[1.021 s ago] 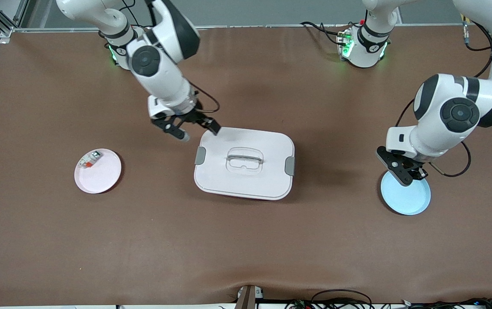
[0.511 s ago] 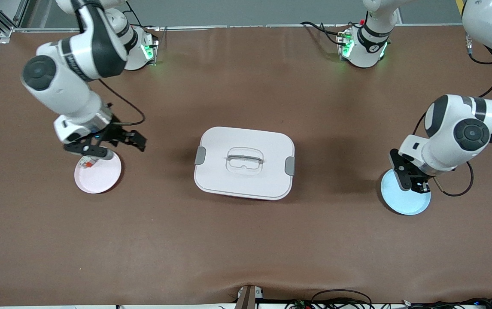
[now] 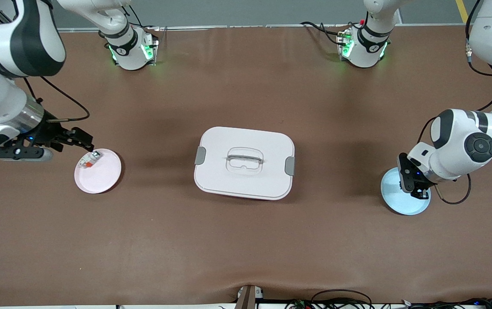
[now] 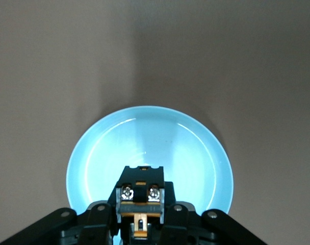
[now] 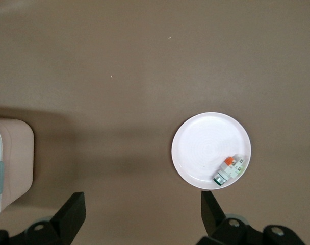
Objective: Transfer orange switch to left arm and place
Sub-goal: 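Lower the switch onto the blue plate while the right gripper withdraws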
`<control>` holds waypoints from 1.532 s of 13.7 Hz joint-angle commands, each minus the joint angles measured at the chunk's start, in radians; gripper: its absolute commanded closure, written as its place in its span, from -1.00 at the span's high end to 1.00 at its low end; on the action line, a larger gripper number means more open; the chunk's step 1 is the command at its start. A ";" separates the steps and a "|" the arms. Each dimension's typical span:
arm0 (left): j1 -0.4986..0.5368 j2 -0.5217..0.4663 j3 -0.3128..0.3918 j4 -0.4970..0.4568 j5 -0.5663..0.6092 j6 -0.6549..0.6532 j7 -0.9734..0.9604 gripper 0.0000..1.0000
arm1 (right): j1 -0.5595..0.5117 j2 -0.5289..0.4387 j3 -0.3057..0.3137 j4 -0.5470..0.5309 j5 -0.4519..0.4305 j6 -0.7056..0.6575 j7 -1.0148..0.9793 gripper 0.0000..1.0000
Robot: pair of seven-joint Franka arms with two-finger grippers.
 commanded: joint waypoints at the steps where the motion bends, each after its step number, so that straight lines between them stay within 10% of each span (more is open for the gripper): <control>1: 0.026 0.041 -0.009 0.017 0.061 0.029 0.006 -1.00 | -0.044 -0.005 0.022 0.054 -0.021 -0.057 -0.028 1.00; 8: 0.040 0.098 0.013 0.014 0.077 0.099 0.003 -0.85 | -0.065 -0.001 0.023 0.212 -0.080 -0.226 -0.031 1.00; 11: 0.039 0.112 0.013 0.014 0.077 0.110 -0.005 0.19 | -0.070 -0.001 0.022 0.232 -0.080 -0.226 -0.041 1.00; 12: 0.039 0.112 0.013 0.016 0.078 0.115 -0.002 0.99 | -0.073 -0.001 0.022 0.240 -0.080 -0.226 -0.078 1.00; 21: 0.040 0.023 -0.005 0.067 0.057 0.006 -0.189 1.00 | -0.090 0.025 0.023 0.261 -0.067 -0.226 -0.092 1.00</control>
